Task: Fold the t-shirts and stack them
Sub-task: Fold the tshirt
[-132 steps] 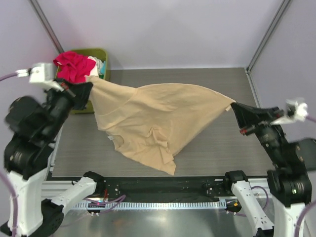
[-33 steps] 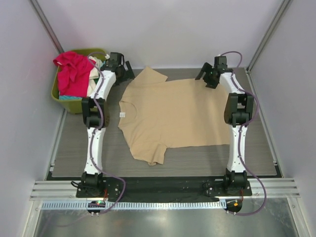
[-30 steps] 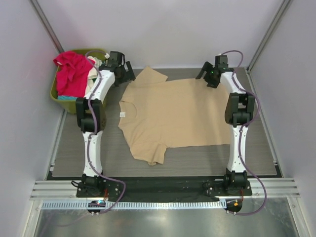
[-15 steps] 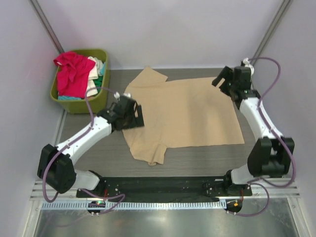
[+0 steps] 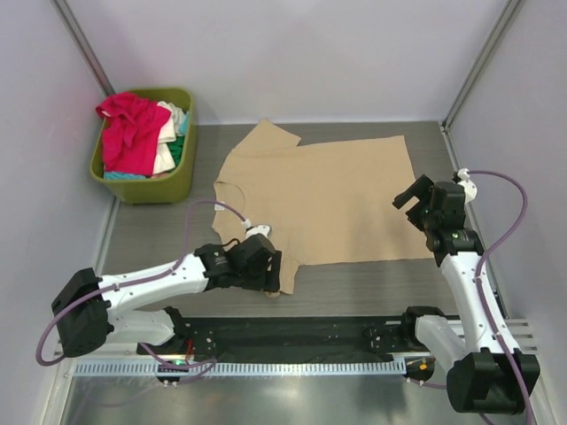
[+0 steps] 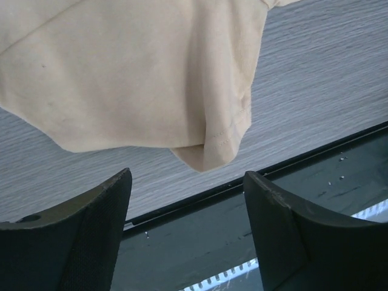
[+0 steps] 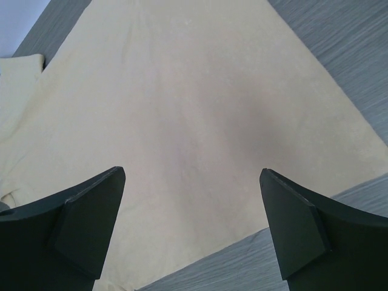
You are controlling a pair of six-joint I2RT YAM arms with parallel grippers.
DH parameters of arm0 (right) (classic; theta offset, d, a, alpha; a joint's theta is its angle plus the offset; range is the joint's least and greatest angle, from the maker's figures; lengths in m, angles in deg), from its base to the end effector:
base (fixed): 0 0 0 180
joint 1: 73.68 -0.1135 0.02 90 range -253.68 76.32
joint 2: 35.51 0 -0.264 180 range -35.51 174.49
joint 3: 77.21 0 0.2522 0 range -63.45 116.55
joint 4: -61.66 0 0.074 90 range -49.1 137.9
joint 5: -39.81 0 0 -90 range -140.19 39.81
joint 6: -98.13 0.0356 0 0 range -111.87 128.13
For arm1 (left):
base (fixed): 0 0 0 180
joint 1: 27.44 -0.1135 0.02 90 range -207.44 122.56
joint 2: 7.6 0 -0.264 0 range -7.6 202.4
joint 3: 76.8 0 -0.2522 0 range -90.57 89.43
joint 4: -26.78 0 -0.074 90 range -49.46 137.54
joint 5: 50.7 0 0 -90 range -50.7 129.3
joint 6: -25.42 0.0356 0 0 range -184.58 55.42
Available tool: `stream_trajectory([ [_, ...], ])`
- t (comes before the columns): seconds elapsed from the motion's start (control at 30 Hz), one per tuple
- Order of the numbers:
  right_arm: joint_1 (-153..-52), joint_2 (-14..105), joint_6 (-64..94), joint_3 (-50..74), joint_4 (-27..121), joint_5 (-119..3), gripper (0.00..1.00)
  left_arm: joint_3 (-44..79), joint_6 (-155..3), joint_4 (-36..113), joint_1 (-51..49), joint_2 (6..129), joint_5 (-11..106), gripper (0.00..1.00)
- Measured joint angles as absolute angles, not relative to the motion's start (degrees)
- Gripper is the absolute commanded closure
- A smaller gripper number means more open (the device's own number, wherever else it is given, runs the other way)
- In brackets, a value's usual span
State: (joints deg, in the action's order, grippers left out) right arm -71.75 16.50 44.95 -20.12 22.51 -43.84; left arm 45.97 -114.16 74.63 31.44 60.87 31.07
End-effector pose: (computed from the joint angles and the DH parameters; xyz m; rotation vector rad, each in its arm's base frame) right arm 0.1991 -0.0106 0.2826 0.7800 2.0254 0.2305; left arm 0.1215 -0.1913 0.2162 0.1636 2.6664 -0.4868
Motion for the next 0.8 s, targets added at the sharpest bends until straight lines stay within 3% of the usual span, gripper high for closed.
stream_trajectory([
  [0.23, -60.58, 17.30, 44.95, -22.96, 20.50, -46.33, 0.00, 47.81, -114.23, 73.08, 32.24, 64.43, 31.31, 0.37],
  [0.4, -54.29, 19.95, 44.95, -25.48, 19.69, -48.28, 0.00, 48.03, -113.70, 70.89, 32.72, 66.18, 33.01, 0.37],
  [0.5, -50.42, 21.65, 45.03, -27.31, 19.67, -50.44, 0.02, 48.03, -113.57, 69.63, 33.14, 67.89, 33.67, 0.48],
  [0.53, -49.21, 22.27, 45.12, -28.08, 19.67, -50.90, 0.02, 48.03, -113.46, 69.30, 33.23, 68.45, 33.91, 0.61],
  [0.6, -47.68, 23.29, 45.40, -29.48, 19.97, -51.60, 0.06, 48.18, -113.16, 68.58, 33.29, 69.53, 34.11, 0.76],
  [0.63, -47.23, 23.97, 45.60, -30.31, 20.21, -51.89, 0.08, 48.29, -112.81, 68.31, 33.29, 69.92, 34.11, 0.92],
  [0.67, -47.05, 24.65, 45.86, -31.09, 20.83, -52.15, 0.11, 48.40, -112.70, 68.16, 33.29, 70.25, 34.08, 0.98],
  [0.8, -46.94, 28.25, 46.67, -33.39, 23.12, -53.26, 0.28, 48.49, -111.89, 68.23, 33.29, 70.71, 33.56, 1.00],
])
